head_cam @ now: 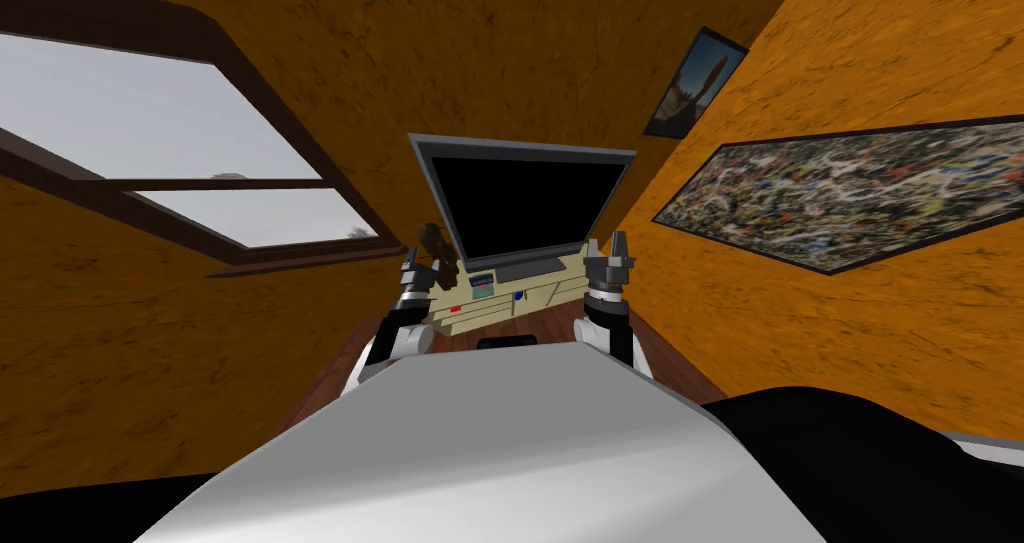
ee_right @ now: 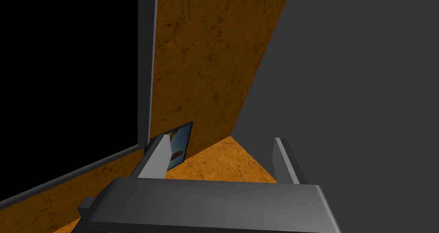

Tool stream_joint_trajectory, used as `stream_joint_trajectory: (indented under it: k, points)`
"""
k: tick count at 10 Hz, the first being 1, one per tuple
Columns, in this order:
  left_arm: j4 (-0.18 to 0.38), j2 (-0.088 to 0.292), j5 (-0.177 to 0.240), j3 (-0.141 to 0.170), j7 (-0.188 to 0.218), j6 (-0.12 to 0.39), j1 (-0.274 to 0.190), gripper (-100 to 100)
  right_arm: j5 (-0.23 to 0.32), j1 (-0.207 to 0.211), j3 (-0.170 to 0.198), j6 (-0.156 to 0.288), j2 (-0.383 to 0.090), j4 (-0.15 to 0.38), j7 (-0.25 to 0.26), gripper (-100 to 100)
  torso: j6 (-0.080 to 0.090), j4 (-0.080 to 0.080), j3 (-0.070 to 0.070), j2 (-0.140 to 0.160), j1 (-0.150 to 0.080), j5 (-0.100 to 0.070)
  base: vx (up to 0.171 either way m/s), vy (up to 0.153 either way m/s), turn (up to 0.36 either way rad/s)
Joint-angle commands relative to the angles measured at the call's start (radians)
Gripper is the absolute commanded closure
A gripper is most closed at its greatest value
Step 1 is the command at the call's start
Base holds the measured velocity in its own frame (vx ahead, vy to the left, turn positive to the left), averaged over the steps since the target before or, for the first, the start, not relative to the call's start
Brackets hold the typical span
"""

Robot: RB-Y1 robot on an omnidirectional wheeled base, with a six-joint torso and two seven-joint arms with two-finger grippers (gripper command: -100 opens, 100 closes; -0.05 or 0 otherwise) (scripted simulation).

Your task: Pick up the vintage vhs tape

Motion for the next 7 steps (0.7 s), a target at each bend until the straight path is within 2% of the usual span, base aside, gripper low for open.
stream_joint_trajectory:
  k: [1, 2, 3, 4, 5, 6, 7]
  points:
    - [0.008, 0.000, -0.004, 0.003, 0.003, 0.041, -0.011, -100, 0.000, 0.000, 0.000, 0.000, 0.000, 0.000, 0.000, 0, 0.000, 0.000, 0.000, 0.000, 0.000, 0.000, -0.001, 0.015, -0.071]
    - [0.030, 0.008, -0.003, 0.019, 0.015, 0.074, -0.032, -100, 0.000, 0.000, 0.000, 0.000, 0.000, 0.000, 0.000, 0, -0.001, 0.000, 0.000, 0.000, 0.000, 0.000, 0.002, 0.009, -0.120]
    - [0.030, 0.008, -0.003, 0.019, 0.015, 0.088, -0.032, -100, 0.000, 0.000, 0.000, 0.000, 0.000, 0.000, 0.000, 0, 0.000, 0.000, 0.000, 0.000, -0.001, 0.000, 0.001, 0.009, -0.074]
    - [0.054, 0.014, -0.002, 0.037, 0.028, 0.124, -0.054, -100, 0.000, 0.000, 0.000, 0.000, 0.000, 0.000, 0.000, 0, -0.001, 0.000, 0.000, 0.000, -0.001, 0.000, -0.001, 0.009, -0.151]
    - [0.054, 0.014, -0.002, 0.037, 0.028, 0.139, -0.054, -100, 0.000, 0.000, 0.000, 0.000, 0.000, 0.000, 0.000, 0, 0.000, 0.000, 0.000, 0.000, -0.001, 0.000, -0.001, 0.011, -0.073]
    - [0.079, 0.018, -0.001, 0.055, 0.040, 0.175, -0.077, -100, 0.000, 0.000, 0.000, 0.000, 0.000, 0.000, 0.000, 0, -0.001, 0.000, 0.000, 0.000, -0.001, 0.000, -0.002, 0.007, -0.160]
    - [0.079, 0.018, -0.001, 0.055, 0.040, 0.192, -0.077, -100, 0.000, 0.000, 0.000, 0.000, 0.000, 0.000, 0.000, 0, 0.000, 0.000, 0.000, 0.000, -0.001, 0.000, -0.002, 0.010, -0.077]
